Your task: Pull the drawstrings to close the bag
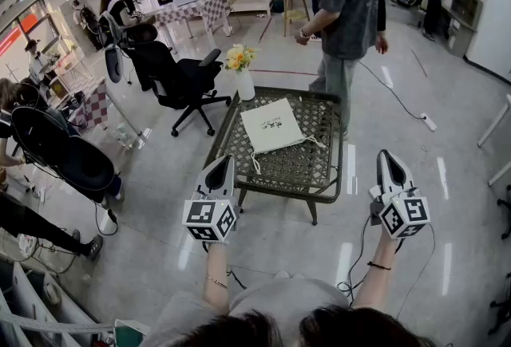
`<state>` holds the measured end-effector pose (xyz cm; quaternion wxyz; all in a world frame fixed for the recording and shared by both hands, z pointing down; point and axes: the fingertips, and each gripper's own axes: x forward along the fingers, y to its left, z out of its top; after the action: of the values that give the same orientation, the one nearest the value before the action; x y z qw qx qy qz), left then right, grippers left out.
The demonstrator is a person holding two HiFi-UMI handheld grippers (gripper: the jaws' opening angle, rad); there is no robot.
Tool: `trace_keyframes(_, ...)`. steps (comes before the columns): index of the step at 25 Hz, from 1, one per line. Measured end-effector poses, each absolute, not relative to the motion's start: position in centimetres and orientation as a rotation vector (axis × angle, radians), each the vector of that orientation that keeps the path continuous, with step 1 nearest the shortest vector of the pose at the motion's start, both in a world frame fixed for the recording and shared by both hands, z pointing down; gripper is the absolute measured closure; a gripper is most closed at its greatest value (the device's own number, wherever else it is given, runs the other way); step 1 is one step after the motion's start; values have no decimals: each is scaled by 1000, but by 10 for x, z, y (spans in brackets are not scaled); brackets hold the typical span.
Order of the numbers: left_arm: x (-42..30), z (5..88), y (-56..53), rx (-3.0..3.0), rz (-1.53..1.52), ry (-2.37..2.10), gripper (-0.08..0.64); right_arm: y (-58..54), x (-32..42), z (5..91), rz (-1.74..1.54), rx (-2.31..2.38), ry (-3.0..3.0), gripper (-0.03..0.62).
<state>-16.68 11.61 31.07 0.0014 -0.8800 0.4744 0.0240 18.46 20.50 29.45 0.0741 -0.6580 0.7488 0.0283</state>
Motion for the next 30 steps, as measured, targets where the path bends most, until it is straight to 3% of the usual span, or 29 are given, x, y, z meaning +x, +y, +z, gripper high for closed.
trace_keyframes(30, -162, 332, 126, -2761, 15, 1593, 535, 187, 190, 312, 9, -1894, 2293, 571)
